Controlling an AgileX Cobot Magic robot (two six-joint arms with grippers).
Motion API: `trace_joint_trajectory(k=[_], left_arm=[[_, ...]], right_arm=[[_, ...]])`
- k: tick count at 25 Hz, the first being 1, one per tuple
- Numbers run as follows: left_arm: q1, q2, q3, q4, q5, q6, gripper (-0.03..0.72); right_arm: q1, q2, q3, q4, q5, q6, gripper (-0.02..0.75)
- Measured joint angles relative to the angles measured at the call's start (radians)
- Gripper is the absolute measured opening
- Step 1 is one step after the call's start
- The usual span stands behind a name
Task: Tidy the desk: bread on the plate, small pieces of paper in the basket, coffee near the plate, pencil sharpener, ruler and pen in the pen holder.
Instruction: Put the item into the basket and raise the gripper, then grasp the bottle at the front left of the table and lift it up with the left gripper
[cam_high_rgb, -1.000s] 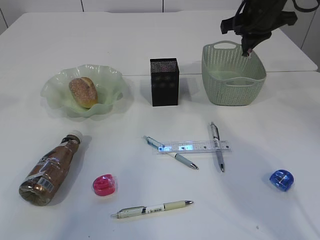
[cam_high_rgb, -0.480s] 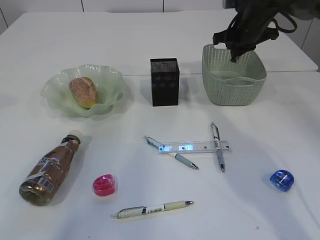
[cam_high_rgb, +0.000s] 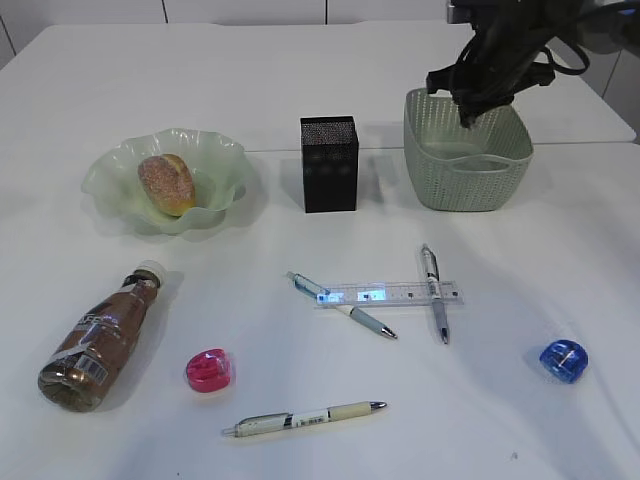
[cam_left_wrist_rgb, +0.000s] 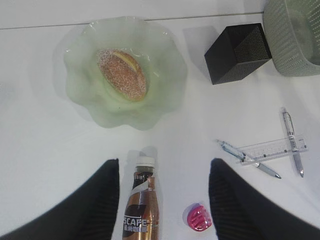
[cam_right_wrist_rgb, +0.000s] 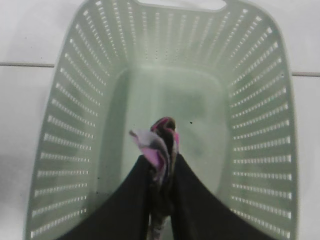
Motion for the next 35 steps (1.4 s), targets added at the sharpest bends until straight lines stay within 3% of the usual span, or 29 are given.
trace_joint_trajectory(k=[1,2,3,5,8,15,23,27,35], left_arm=[[0.000,0.000,0.000,0.000,0.000,0.000,0.402],[0.000,0.000,0.000,0.000,0.000,0.000,0.401],[0.000,0.000,0.000,0.000,0.000,0.000,0.401],[0.000,0.000,0.000,0.000,0.000,0.000,0.401],[0.000,0.000,0.000,0.010,0.000,0.000,0.401],[0.000,0.000,0.000,0.015,0.000,0.000,0.401],[0.000,0.016,0.000,0.044,0.000,0.000,0.401],[0.000,0.018,0.000,0.044,0.000,0.012,0.401],[0.000,0.018,0.000,0.030,0.000,0.022,0.401]], right_arm=[[0.000,0.000,0.000,0.000,-0.002,0.000,0.151],[0.000,0.000,0.000,0.000,-0.002,0.000,0.151],[0.000,0.000,0.000,0.000,-0.007,0.007,0.260],[-0.002,0.000,0.000,0.000,-0.009,0.011,0.363],[-0.006,0.000,0.000,0.000,-0.009,0.014,0.439],[-0.014,-0.008,0.000,0.002,0.045,0.015,0.461],[-0.015,-0.208,0.000,0.006,0.275,0.016,0.460],[-0.015,-0.302,0.016,0.006,0.294,0.016,0.460],[-0.015,-0.504,0.209,0.013,0.299,0.010,0.460]])
